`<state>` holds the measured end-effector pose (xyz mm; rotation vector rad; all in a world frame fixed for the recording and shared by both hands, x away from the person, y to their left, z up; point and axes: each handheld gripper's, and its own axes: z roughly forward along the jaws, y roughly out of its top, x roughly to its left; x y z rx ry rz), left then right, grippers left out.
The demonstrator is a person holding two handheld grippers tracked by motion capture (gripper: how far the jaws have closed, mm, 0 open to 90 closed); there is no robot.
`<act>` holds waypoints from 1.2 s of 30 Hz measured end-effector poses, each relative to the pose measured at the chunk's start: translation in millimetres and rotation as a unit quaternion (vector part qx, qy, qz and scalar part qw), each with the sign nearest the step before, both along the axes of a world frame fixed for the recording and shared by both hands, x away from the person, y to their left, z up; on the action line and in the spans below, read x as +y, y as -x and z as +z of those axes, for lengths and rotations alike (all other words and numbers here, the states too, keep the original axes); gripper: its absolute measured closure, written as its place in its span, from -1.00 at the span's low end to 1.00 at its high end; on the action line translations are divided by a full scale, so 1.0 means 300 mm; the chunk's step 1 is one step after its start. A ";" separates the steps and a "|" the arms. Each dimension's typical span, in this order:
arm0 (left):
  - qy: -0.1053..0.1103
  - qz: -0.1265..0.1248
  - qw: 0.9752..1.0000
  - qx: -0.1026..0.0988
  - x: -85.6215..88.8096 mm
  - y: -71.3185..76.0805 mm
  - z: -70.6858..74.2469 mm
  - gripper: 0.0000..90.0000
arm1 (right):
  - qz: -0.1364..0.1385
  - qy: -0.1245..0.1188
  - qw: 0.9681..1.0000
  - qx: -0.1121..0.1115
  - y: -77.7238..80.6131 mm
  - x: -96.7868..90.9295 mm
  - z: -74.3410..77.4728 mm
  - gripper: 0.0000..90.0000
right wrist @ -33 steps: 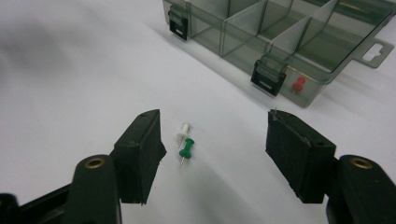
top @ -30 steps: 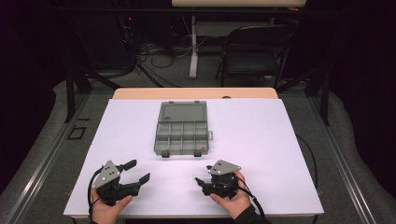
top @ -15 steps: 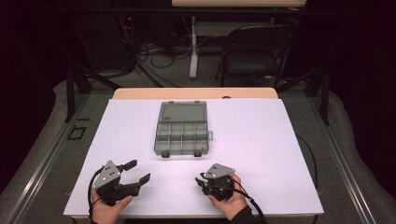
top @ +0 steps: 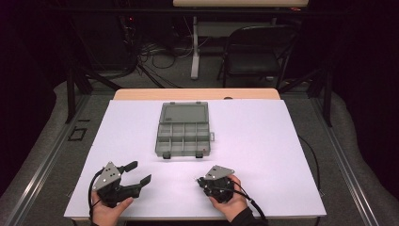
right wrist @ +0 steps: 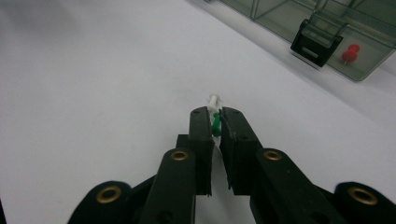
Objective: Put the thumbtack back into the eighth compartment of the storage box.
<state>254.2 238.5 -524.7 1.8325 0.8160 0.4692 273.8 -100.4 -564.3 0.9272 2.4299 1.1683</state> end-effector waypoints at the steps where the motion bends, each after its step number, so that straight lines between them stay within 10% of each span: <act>1: 0.000 0.000 1.000 0.000 0.000 0.000 0.000 -0.39 | -0.002 -0.002 1.000 0.003 -0.001 0.000 -0.001 0.88; 36: -0.001 -0.001 1.000 -0.001 0.000 0.000 0.000 -0.39 | -0.021 -0.011 1.000 0.018 -0.010 -0.008 -0.006 1.00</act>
